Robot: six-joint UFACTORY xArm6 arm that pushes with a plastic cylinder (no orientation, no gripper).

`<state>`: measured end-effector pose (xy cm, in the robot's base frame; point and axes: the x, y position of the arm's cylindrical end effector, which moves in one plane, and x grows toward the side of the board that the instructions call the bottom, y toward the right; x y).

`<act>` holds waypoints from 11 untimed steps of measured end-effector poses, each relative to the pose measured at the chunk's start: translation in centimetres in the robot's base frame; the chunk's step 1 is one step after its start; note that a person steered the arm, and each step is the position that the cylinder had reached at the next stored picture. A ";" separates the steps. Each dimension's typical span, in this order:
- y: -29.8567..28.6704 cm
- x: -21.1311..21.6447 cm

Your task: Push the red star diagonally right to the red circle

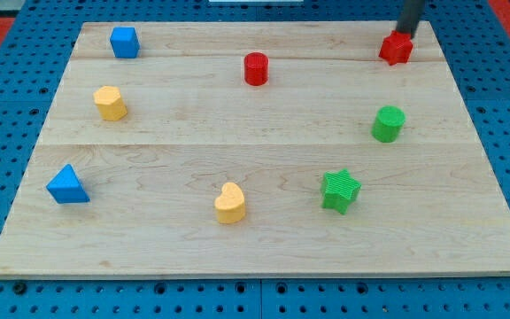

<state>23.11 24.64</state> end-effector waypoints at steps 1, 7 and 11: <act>0.1 2.0; -6.8 0.6; -15.8 0.9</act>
